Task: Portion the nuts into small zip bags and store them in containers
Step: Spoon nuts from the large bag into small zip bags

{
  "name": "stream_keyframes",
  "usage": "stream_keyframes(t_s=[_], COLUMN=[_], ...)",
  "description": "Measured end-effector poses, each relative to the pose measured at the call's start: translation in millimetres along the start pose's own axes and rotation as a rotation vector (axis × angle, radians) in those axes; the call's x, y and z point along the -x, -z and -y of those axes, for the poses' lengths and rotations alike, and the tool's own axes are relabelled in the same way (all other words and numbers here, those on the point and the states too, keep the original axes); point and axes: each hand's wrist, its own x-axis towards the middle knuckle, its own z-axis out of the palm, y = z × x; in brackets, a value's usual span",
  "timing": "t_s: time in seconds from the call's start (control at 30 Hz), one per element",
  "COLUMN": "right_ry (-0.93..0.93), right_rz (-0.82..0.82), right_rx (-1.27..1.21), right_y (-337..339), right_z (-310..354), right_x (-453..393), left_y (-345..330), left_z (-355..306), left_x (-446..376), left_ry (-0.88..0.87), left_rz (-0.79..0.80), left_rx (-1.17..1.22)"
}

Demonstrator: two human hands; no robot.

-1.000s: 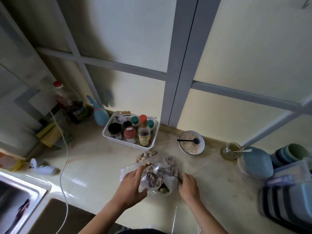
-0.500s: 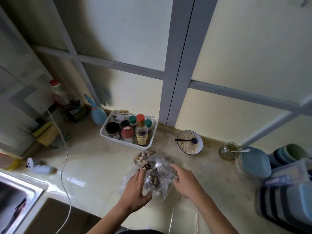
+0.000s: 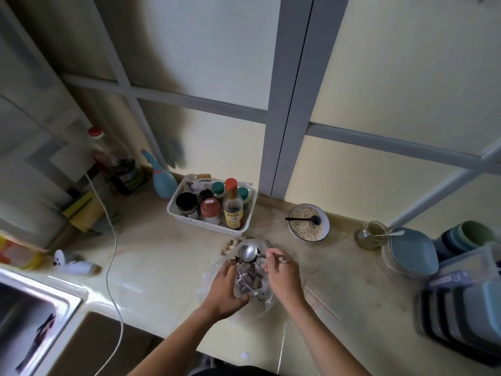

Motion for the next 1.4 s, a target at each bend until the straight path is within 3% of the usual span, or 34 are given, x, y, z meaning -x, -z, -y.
stream_keyframes(t_s=[0.17,0.37,0.53,0.73,0.87,1.07,1.3,1.4], right_ry=[0.142,0.062,0.028,0.066,0.086,-0.046,-0.495,-0.566], right_rz=[0.025,-0.015,-0.015,-0.012,0.040,0.011,-0.139,-0.160], right_rx=[0.285,0.436,0.441,0.383,0.349,0.163,-0.497,-0.622], right_y=[20.2,39.8,39.8,23.8,7.6,-11.6,-8.8,-8.6], right_z=[8.0,3.0,5.9,13.3,12.4,-0.1,-23.2,-26.3], right_x=[0.1,-4.8,-7.4,-4.0,-5.1,-14.4,-6.7,-2.1], left_y=[4.2,-4.6,-17.8,-15.4,-10.9,-8.0,-13.1,-13.1], left_z=[10.4,5.9,1.0,1.2,6.2,1.8,-4.5,-6.1], left_x=[-1.1,1.3,-0.4,-3.2,-3.4,1.7,3.9,3.7], left_ry=[0.040,-0.025,-0.076,-0.033,-0.012,-0.007,0.094,0.111], left_rz=[-0.084,-0.088,-0.006,-0.328,-0.199,-0.038,-0.029,-0.064], left_rx=[-0.106,-0.146,-0.179,-0.250,-0.256,-0.256,-0.283,-0.303])
